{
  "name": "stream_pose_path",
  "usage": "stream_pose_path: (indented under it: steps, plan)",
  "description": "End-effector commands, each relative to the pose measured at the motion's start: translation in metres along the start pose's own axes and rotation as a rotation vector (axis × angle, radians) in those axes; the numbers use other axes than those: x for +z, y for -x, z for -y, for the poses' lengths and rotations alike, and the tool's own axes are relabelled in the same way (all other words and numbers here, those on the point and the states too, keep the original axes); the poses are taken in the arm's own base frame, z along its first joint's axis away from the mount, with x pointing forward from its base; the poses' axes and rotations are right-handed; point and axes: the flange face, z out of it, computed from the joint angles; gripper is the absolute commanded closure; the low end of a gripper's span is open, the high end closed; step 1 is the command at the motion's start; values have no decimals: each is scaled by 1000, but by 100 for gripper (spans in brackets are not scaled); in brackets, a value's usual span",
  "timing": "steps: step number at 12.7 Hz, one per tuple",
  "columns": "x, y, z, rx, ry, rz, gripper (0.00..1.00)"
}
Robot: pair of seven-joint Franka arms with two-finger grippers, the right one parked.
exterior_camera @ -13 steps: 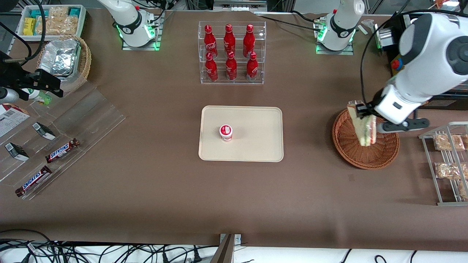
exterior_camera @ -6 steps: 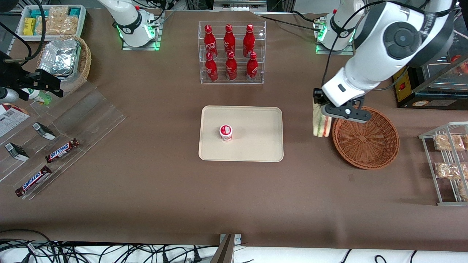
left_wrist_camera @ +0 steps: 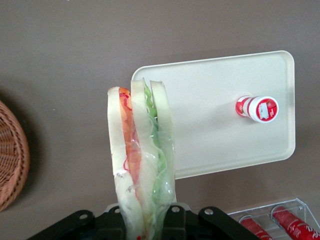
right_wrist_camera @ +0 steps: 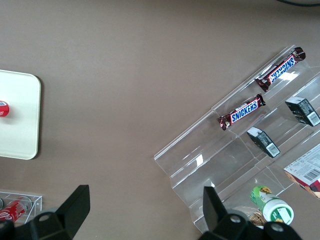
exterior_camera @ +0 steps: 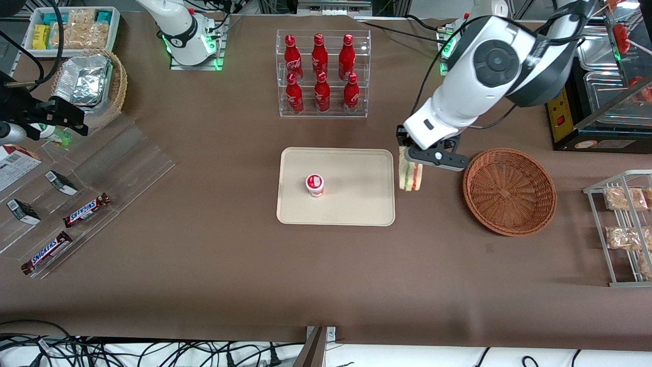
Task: Place sandwich from basket to tray
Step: 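Carry the held sandwich over to the cream tray beside the cup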
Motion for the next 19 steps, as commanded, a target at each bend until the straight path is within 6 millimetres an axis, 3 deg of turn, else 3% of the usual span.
stream_pose_path:
  steps: [1, 5, 11, 14, 19]
  plan:
    - [38, -2, -30, -18, -42, -10, 97]
    - [114, 2, -74, -35, -104, -25, 95]
    - [210, 10, -96, 0, -188, -32, 95]
    - [237, 12, -100, 2, -197, -49, 95]
    - [251, 11, -98, 7, -186, -43, 91]
